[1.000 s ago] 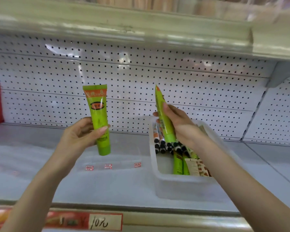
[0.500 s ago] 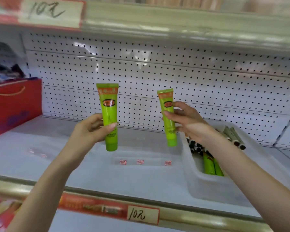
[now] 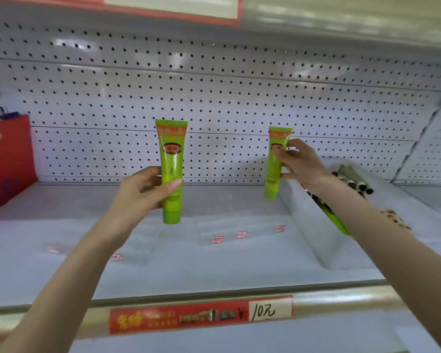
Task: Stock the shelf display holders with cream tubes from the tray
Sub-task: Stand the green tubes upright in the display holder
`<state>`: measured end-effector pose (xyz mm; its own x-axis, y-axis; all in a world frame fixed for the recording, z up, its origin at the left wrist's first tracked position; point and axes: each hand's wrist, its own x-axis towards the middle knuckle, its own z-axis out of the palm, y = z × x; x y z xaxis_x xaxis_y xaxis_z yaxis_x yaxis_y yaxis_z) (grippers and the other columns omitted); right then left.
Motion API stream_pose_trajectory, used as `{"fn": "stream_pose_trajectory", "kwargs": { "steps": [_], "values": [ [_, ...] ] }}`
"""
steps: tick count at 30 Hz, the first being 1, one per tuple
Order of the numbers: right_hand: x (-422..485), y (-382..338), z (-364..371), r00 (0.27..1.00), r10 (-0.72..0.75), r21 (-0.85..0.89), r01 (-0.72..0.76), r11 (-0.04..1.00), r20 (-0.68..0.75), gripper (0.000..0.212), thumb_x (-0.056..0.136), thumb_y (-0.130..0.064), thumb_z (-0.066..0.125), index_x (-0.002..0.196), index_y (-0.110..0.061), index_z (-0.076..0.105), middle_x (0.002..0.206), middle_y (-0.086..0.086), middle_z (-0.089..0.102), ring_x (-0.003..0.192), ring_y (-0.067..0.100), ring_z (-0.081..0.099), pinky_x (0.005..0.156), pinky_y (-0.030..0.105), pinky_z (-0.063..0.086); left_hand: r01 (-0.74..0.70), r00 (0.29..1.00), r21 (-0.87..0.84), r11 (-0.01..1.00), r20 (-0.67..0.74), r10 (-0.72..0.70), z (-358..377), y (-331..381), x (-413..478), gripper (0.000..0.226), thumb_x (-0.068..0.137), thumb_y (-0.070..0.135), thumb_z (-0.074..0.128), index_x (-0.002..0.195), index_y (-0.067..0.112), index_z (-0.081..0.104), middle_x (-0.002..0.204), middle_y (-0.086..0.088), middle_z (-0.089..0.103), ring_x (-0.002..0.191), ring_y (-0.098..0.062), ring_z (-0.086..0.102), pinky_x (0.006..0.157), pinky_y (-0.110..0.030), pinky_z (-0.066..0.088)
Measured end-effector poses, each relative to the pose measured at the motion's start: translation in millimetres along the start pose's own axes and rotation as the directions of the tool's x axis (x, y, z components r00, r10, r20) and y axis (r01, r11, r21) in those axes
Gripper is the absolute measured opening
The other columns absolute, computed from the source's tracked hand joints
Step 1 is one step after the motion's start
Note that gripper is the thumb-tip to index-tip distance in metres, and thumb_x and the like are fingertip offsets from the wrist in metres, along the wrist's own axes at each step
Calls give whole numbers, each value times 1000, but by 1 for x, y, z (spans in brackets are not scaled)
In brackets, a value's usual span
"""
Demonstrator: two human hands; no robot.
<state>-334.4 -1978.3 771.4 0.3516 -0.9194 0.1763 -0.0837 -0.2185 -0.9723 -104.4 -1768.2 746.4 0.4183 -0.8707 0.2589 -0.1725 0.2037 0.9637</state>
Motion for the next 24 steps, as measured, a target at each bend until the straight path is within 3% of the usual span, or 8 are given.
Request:
{"fn": "stream_pose_trajectory", "kwargs": {
  "steps": [3,7,10,13,18,24],
  "values": [
    [9,3,3,1000,-5,-68,4,998,-17,14,89,-15,63,86,-17,49,91,8,58,85,19,60,80,47,54,15,999,-32,999,35,-14,10,-6,5,29,72,27,67,97,14,65,95,-11,67,74,-5,65,70,-20,56],
    [27,13,2,1000,8,-134,-8,991,1,16,86,-8,66,85,-16,52,104,12,54,99,28,59,88,50,51,57,996,-48,997,72,-53,28,-16,11,23,78,21,66,99,13,64,103,-14,67,81,-8,65,73,-22,56],
    [39,19,-1,999,30,-184,-23,983,38,20,85,-5,66,101,-7,53,102,10,57,96,29,61,85,44,53,90,993,-65,994,82,-85,37,-23,14,36,70,25,76,101,14,63,106,-11,68,85,-11,67,72,-21,56],
    [47,22,-1,996,51,-202,-35,979,74,29,85,0,64,112,-1,52,88,3,58,88,25,61,74,32,56,109,992,-72,991,65,-105,42,-27,18,33,72,26,68,102,14,63,106,-10,69,88,-13,67,74,-22,56],
    [60,32,2,983,90,-211,-56,976,157,29,84,7,62,108,-2,48,87,6,57,92,28,59,85,44,52,96,995,-64,993,28,-95,47,-28,28,21,76,20,66,97,15,64,103,-12,69,86,-16,66,73,-25,57],
    [69,38,3,974,95,-260,-40,965,203,32,84,5,62,113,0,49,98,9,56,88,23,61,77,36,54,102,994,-45,994,31,-100,50,-29,32,38,66,32,66,100,14,65,102,-9,70,91,-20,68,78,-30,57]
  ]
}}
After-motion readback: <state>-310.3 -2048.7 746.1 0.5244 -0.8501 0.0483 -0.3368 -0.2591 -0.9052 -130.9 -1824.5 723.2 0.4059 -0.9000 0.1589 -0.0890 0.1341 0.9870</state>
